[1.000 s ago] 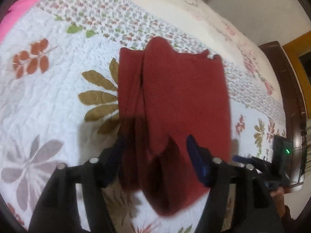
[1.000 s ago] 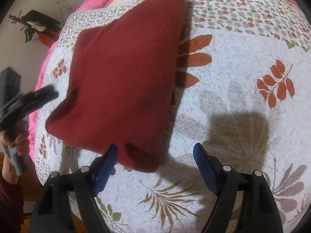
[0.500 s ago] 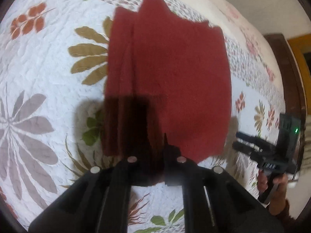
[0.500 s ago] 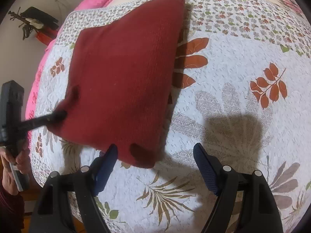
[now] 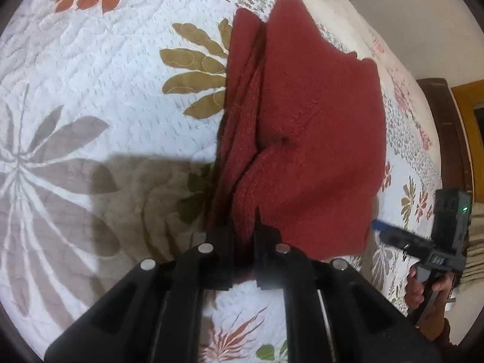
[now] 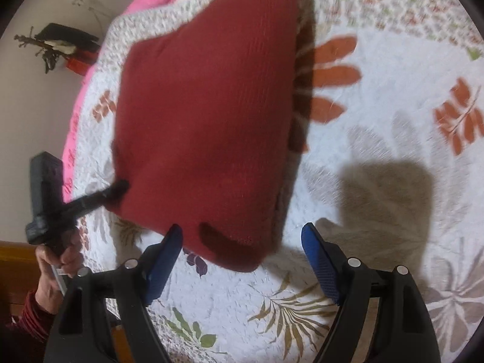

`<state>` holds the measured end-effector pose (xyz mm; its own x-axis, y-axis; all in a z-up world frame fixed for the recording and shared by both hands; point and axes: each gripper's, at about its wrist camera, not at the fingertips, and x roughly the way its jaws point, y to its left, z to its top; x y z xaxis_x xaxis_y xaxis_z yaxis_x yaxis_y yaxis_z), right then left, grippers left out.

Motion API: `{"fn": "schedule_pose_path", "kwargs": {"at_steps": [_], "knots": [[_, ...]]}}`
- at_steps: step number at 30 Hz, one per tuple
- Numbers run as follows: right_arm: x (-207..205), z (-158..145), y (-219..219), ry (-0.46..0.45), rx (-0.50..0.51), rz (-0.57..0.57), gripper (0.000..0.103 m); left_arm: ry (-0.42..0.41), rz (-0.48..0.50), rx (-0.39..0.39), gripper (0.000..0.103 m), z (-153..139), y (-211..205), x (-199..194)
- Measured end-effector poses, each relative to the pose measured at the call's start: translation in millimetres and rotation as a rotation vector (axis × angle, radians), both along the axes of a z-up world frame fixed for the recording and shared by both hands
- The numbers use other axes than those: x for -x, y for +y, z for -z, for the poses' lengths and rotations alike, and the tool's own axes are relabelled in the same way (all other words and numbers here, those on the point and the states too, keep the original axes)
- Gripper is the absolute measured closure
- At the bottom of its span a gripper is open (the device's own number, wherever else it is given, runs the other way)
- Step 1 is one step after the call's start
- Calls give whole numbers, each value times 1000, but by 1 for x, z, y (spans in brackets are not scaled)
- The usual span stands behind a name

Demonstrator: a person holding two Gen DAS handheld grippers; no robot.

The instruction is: Fold small clothes

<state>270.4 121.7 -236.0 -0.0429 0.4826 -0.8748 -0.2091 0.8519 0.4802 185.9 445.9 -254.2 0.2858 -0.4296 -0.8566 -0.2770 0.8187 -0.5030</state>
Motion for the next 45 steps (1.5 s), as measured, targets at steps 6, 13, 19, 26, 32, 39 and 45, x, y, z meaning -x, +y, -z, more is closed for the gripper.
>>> {"fn": "schedule_pose_path", "kwargs": {"at_steps": [6,13,19,26,32,39,45], "knots": [[0,12,10,27,-48,-41,71,-26,20,-23,93,-13,6,0],[7,23,26,4,91,-116,72,15,32,-74,90,14,2,-7],[1,-16,20,-103,102,-158,51,-22,56,-131,42,-27,1,-6],[-55,-42,0,-188,112,-37,48,-155,27,-166,36,-64,13,-67],[-85,-28,-1,-186,129,7,45,-168,52,-133,37,-56,-6,-139],[-87,-19,4,-174,102,22,43,-131,27,-101,89,-36,-4,-156],[-90,-20,18,-199,79,-14,37,-160,-42,-139,90,-31,23,-138]]}}
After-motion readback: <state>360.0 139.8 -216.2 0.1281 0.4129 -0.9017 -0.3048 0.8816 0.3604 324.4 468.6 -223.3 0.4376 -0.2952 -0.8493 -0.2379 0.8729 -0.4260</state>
